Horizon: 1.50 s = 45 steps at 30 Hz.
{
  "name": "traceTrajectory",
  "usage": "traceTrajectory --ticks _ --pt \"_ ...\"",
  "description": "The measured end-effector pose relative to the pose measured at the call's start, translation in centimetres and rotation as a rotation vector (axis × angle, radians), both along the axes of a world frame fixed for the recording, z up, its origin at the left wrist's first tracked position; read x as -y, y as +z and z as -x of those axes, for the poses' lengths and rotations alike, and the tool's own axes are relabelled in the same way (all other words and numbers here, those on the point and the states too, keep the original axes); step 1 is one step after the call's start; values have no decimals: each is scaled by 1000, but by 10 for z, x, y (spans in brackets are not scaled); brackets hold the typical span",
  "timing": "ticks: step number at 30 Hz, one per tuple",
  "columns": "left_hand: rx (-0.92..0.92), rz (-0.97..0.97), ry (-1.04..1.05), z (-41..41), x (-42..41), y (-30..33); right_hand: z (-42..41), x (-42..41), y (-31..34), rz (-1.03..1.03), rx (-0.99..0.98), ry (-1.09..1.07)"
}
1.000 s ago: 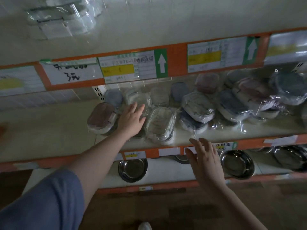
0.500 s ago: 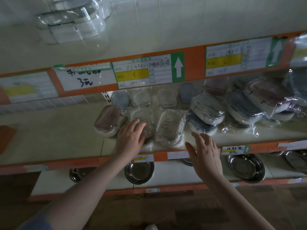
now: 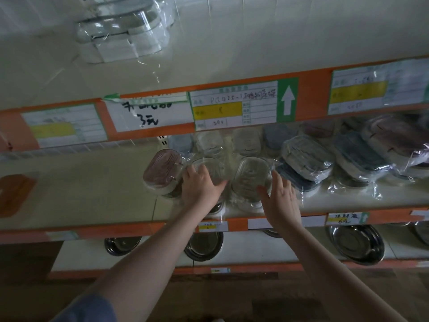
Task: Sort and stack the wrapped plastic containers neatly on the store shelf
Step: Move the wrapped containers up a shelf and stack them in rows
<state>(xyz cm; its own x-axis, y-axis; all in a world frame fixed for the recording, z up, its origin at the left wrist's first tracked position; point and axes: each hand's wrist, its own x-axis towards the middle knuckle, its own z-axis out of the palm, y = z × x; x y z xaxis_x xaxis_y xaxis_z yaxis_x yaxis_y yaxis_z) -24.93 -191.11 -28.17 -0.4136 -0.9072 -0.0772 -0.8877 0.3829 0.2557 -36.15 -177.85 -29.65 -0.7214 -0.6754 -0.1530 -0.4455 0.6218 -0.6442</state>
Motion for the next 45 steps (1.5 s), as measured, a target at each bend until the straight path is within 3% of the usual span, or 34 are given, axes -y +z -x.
traceTrajectory --ticks 7,12,16,21,24,31,39,45 --pt "-156 -201 54 -8 12 -8 5 12 -3 0 74 1" --pt "-217 -282 -26 -31 22 -12 20 23 -4 47 54 107" --pt "-175 -256 -62 -31 25 -14 22 34 1 38 -51 82" --pt "-181 -151 -74 -33 21 -22 -6 49 8 -177 -216 28" --pt "-195 -149 -51 -35 19 -27 -14 47 -1 -200 -323 30" --pt "-188 -186 -28 -33 14 -19 -12 37 -1 -149 -250 58" --pt "-155 -81 -187 -52 -7 -2 3 -13 10 -85 -208 151" --pt "-147 -114 -293 -69 -40 24 1 -62 31 -119 -251 237"
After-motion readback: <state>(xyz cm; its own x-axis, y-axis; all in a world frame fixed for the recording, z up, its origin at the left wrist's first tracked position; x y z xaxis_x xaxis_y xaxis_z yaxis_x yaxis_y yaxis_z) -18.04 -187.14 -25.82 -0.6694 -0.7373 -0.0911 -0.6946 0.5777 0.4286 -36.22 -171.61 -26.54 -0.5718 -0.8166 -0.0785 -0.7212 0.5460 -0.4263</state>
